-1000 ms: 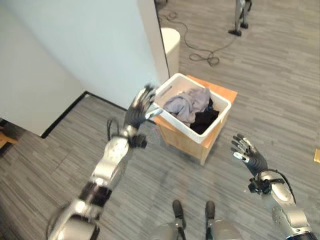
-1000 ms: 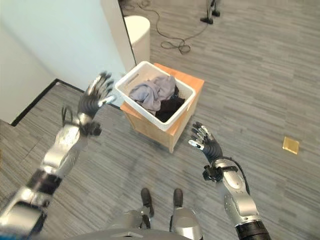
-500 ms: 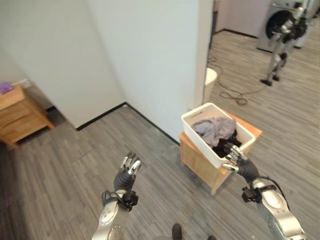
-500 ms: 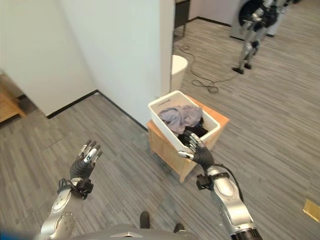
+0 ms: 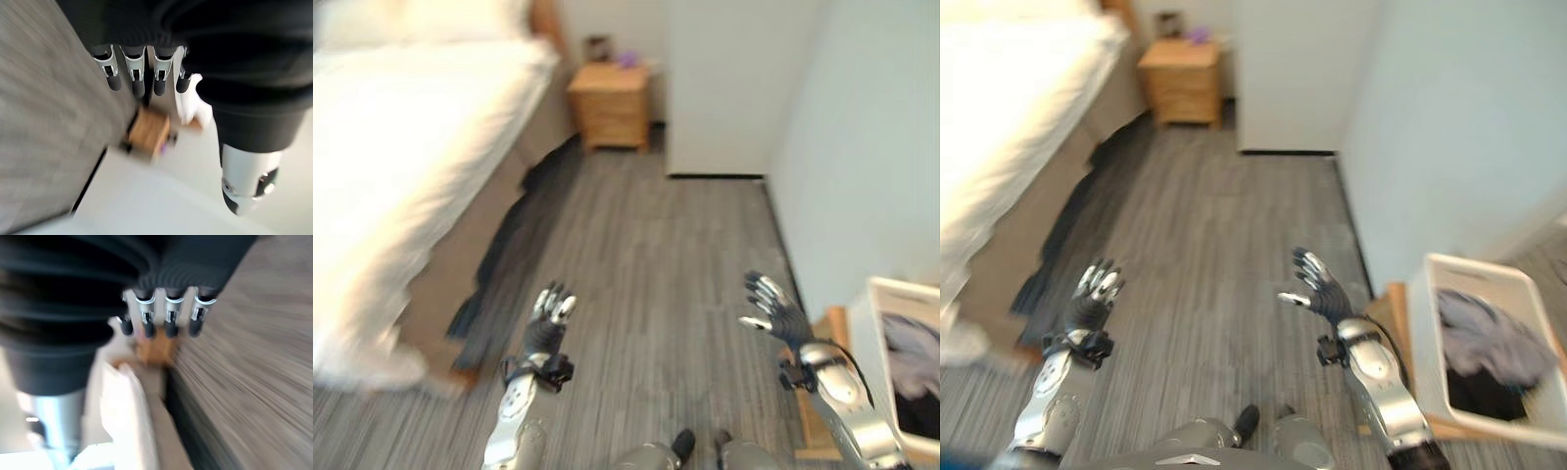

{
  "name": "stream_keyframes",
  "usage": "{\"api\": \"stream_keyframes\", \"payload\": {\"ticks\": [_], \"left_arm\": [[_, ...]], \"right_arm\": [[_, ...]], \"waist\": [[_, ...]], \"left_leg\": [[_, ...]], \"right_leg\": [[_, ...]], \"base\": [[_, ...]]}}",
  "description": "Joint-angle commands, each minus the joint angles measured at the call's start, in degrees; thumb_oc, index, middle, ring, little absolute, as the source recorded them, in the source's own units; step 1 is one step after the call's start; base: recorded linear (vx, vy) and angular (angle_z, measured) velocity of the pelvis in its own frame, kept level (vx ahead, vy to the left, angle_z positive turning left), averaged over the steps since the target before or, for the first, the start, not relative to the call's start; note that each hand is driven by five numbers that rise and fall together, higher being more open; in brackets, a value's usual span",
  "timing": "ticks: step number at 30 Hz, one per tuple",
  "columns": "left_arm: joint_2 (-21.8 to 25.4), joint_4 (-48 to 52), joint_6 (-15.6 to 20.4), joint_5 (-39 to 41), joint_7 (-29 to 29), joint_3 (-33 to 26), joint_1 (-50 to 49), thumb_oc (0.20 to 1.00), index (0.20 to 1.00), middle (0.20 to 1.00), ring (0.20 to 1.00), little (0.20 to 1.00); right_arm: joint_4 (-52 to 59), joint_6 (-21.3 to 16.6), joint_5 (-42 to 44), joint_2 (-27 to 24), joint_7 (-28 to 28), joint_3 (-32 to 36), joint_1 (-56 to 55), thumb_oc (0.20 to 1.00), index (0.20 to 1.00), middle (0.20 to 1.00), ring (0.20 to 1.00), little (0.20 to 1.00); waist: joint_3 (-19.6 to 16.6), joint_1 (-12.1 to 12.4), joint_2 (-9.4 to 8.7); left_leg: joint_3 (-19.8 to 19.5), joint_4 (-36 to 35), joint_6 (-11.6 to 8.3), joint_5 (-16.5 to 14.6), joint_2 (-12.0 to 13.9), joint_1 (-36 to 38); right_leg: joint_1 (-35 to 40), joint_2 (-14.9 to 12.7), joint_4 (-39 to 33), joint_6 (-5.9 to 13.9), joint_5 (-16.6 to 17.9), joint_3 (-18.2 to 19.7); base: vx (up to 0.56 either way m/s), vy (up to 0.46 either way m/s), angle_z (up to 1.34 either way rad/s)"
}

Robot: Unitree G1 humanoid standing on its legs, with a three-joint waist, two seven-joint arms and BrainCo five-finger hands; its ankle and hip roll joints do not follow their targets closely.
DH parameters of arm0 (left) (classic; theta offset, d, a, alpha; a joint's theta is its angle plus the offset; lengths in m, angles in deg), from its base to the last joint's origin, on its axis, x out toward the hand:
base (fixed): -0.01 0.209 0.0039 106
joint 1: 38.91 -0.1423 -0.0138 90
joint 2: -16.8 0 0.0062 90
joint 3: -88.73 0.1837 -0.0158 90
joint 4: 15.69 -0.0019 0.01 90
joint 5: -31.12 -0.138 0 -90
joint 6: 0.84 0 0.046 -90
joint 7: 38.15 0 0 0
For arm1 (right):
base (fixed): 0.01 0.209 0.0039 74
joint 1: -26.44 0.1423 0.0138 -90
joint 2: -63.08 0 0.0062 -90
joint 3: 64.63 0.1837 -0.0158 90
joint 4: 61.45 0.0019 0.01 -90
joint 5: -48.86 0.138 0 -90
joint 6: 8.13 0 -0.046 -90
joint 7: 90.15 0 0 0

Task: Pick up bed clothes into laundry basket.

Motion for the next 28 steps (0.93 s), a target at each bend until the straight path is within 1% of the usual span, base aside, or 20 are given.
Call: {"api": "stream_keyframes", "payload": {"ticks": [1, 2, 3, 4, 5, 6, 7, 8, 9, 10, 11, 12, 13, 14, 15, 16, 17, 19, 23, 28], "left_arm": [[0.7, 7.8, 3.5, 0.8, -0.9, -0.5, -6.5, 1.000, 1.000, 1.000, 1.000, 1.000], [0.7, 7.8, 3.5, 0.8, -0.8, -0.5, -6.5, 1.000, 1.000, 1.000, 1.000, 1.000], [-0.2, 7.5, 2.9, 1.0, -0.8, -0.4, -7.0, 1.000, 1.000, 1.000, 1.000, 1.000], [-0.2, 7.5, 2.9, 1.0, -0.8, -0.4, -6.9, 1.000, 1.000, 1.000, 1.000, 1.000], [0.5, 6.1, 2.5, -0.2, -0.3, 0.3, -6.0, 1.000, 1.000, 1.000, 1.000, 1.000], [0.6, 6.1, 2.5, -0.2, -0.3, 0.3, -5.9, 1.000, 1.000, 1.000, 1.000, 1.000], [1.0, 6.4, 2.1, -0.7, -0.4, 0.6, -6.0, 1.000, 1.000, 1.000, 1.000, 1.000], [1.3, 7.3, 2.0, -0.7, -0.5, 0.7, -6.5, 1.000, 1.000, 1.000, 1.000, 1.000], [1.5, 7.9, 1.7, -1.3, -1.0, 0.9, -6.9, 1.000, 1.000, 1.000, 1.000, 1.000], [2.0, 8.3, 1.6, -2.0, -1.5, 1.3, -6.9, 1.000, 1.000, 1.000, 1.000, 1.000], [2.0, 8.3, 1.6, -2.0, -1.5, 1.3, -6.9, 1.000, 1.000, 1.000, 1.000, 1.000], [2.0, 8.4, 1.7, -2.9, -0.7, 1.7, -6.6, 1.000, 1.000, 1.000, 1.000, 1.000], [2.0, 8.5, 1.4, -3.4, -0.7, 2.3, -6.6, 1.000, 1.000, 1.000, 1.000, 1.000], [1.8, 8.7, 0.9, -3.5, -0.2, 2.7, -6.6, 1.000, 1.000, 1.000, 1.000, 1.000], [1.8, 8.8, 0.8, -3.5, -0.2, 2.7, -6.6, 1.000, 1.000, 1.000, 1.000, 1.000], [1.8, 9.3, 0.6, -4.1, -0.1, 3.5, -6.5, 1.000, 1.000, 1.000, 1.000, 1.000], [2.0, 9.8, 0.5, -4.7, -0.1, 3.9, -6.4, 1.000, 1.000, 1.000, 1.000, 1.000], [2.5, 11.3, 0.7, -6.7, -0.1, 4.0, -7.0, 1.000, 1.000, 1.000, 1.000, 1.000], [1.7, 10.7, 1.3, -7.1, 1.2, 3.0, -7.5, 1.000, 1.000, 1.000, 1.000, 1.000], [0.8, 10.7, 1.9, -7.3, 1.7, 2.0, -8.1, 1.000, 1.000, 1.000, 1.000, 1.000]], "right_arm": [[2.7, -3.5, 4.7, -3.3, 1.9, 4.9, 4.3, 1.000, 1.000, 1.000, 1.000, 1.000], [2.6, -3.5, 4.7, -3.3, 1.9, 4.9, 4.3, 1.000, 1.000, 1.000, 1.000, 1.000], [2.6, -3.5, 4.4, -5.4, 1.1, 6.3, 4.3, 1.000, 1.000, 1.000, 1.000, 1.000], [2.5, -3.5, 4.4, -5.4, 1.1, 6.3, 4.3, 1.000, 1.000, 1.000, 1.000, 1.000], [2.3, -3.8, 5.2, -5.5, -0.6, 6.5, 4.9, 1.000, 1.000, 1.000, 1.000, 1.000], [2.3, -3.8, 5.2, -5.5, -0.6, 6.4, 4.9, 1.000, 1.000, 1.000, 1.000, 1.000], [2.1, -3.5, 5.8, -4.7, -1.2, 6.5, 4.6, 1.000, 1.000, 1.000, 1.000, 1.000], [1.6, -3.5, 6.4, -3.8, -1.0, 6.3, 4.4, 1.000, 1.000, 1.000, 1.000, 1.000], [1.2, -3.9, 7.0, -2.2, -0.7, 6.8, 3.2, 1.000, 1.000, 1.000, 1.000, 1.000], [1.4, -4.0, 8.4, -1.1, -0.3, 6.6, 2.1, 1.000, 1.000, 1.000, 1.000, 1.000], [1.4, -4.0, 8.4, -1.1, -0.3, 6.6, 2.1, 1.000, 1.000, 1.000, 1.000, 1.000], [1.0, -4.0, 10.2, 0.4, -0.1, 5.7, 1.2, 1.000, 1.000, 1.000, 1.000, 1.000], [0.8, -3.6, 10.9, 1.3, -0.3, 5.3, 0.8, 1.000, 1.000, 1.000, 1.000, 1.000], [1.2, -3.0, 12.0, 2.9, 0.1, 4.1, -0.3, 1.000, 1.000, 1.000, 1.000, 1.000], [1.2, -3.0, 12.0, 2.9, 0.1, 4.1, -0.3, 1.000, 1.000, 1.000, 1.000, 1.000], [0.6, -2.7, 12.7, 3.7, 0.0, 3.4, -0.1, 1.000, 1.000, 1.000, 1.000, 1.000], [0.2, -2.6, 12.6, 4.1, -0.3, 3.2, 0.1, 1.000, 1.000, 1.000, 1.000, 1.000], [-0.1, -2.2, 14.3, 5.3, -0.3, 2.2, 0.7, 1.000, 1.000, 1.000, 1.000, 1.000], [-0.5, -1.8, 12.7, 4.7, -0.6, 1.3, 1.6, 1.000, 1.000, 1.000, 1.000, 1.000], [-0.8, -1.9, 12.3, 4.5, -0.6, 1.6, 1.7, 1.000, 1.000, 1.000, 1.000, 1.000]], "waist": [[-2.7, 4.1, -1.75], [-2.8, 3.9, -1.72], [-1.7, 3.8, -1.98], [-1.8, 3.8, -1.95], [-1.1, 2.3, -3.35], [-1.1, 2.3, -3.35], [-0.9, 2.0, -3.77], [-1.1, 1.6, -3.93], [-2.1, 0.0, -4.36], [-2.3, -0.7, -4.13], [-2.4, -0.8, -4.24], [-3.3, -2.0, -3.64], [-3.5, -1.9, -3.10], [-4.5, -2.1, -2.45], [-4.5, -2.2, -2.46], [-4.9, -2.0, -2.15], [-5.1, -2.2, -2.08], [-5.8, -2.1, -1.57], [-6.0, -1.8, -1.25], [-6.2, -1.7, -1.44]], "left_leg": [[-1.0, 2.9, -3.79, 1.4, 6.3, -3.8], [-1.2, 3.0, -3.87, 1.6, 6.1, -4.1], [9.4, 5.0, -2.27, 2.6, 8.1, -8.3], [9.3, 5.0, -2.29, 2.8, 8.1, -8.6], [29.7, 9.0, -0.44, -0.5, 12.6, -8.4], [29.8, 9.1, -0.43, -0.5, 12.6, -8.6], [32.7, 13.2, -0.72, -2.9, 12.6, -7.9], [33.7, 14.3, -0.82, -3.5, 12.7, -7.2], [41.2, 16.2, -0.55, -3.1, 16.0, -5.2], [44.2, 15.3, -0.73, -3.6, 17.8, -3.3], [44.2, 15.1, -0.71, -3.3, 17.7, -3.4], [50.3, 9.0, -1.53, -3.0, 19.4, 0.1], [50.6, 6.2, -1.79, -2.7, 19.0, 0.1], [50.1, 1.0, -2.38, -1.6, 18.6, 1.5], [50.0, 0.7, -2.38, -1.4, 18.6, 1.7], [48.8, -1.3, -2.30, -1.1, 18.2, 2.5], [48.5, -2.6, -2.38, -0.5, 17.8, 3.0], [48.7, -5.4, -2.19, 0.5, 17.1, 4.0], [48.5, -5.9, -1.84, 0.5, 16.7, 4.9], [48.7, -5.9, -1.55, 0.2, 16.4, 5.4]], "right_leg": [[3.8, -6.5, -2.6, 3.11, 1.2, -5.8], [3.6, -6.6, -2.8, 3.21, 1.4, -6.0], [5.5, -6.9, -3.9, 2.09, 0.7, -10.5], [5.3, -6.9, -4.0, 2.14, 0.8, -10.5], [5.6, -8.4, -3.5, 2.74, 1.3, -18.3], [5.5, -8.4, -3.5, 2.76, 1.4, -18.3], [5.8, -9.1, -4.0, 2.49, 1.5, -20.7], [5.9, -9.4, -4.7, 2.11, 1.9, -22.8], [6.2, -9.7, -5.3, 1.51, 1.9, -27.6], [6.6, -9.4, -5.8, 1.47, 1.6, -29.9], [6.5, -9.5, -5.8, 1.46, 1.8, -30.0], [7.1, -9.4, -6.9, 1.91, 1.8, -34.9], [7.3, -9.2, -7.4, 2.03, 1.8, -35.4], [7.9, -9.2, -8.0, 2.40, 2.2, -37.3], [8.0, -9.2, -8.0, 2.41, 2.2, -37.3], [7.9, -9.2, -8.2, 2.55, 2.5, -37.8], [7.9, -9.5, -8.2, 2.71, 2.9, -38.3], [7.7, -10.0, -9.0, 3.18, 3.9, -38.8], [8.0, -10.5, -8.0, 3.23, 3.8, -38.6], [8.3, -11.0, -7.5, 3.37, 4.0, -38.9]], "base": [[-0.02, -0.401, 1.22], [-0.13, -0.404, 1.83], [-0.13, -0.164, 1.70], [-0.26, -0.356, 2.19], [-0.15, -0.181, 2.04], [-0.20, -0.215, 2.23], [-0.12, -0.054, 2.29], [-0.23, -0.126, 2.04], [-0.20, -0.125, 1.99], [-0.15, -0.100, 1.65], [-0.06, -0.032, 1.85], [-0.06, 0.018, 1.42], [-0.07, 0.046, 1.77], [-0.04, 0.048, 1.09], [-0.01, 0.047, 0.86], [-0.01, 0.043, 0.05], [-0.04, 0.074, 0.16], [-0.06, 0.108, 0.22], [-0.02, 0.063, 0.21], [-0.01, 0.035, 0.16]]}}
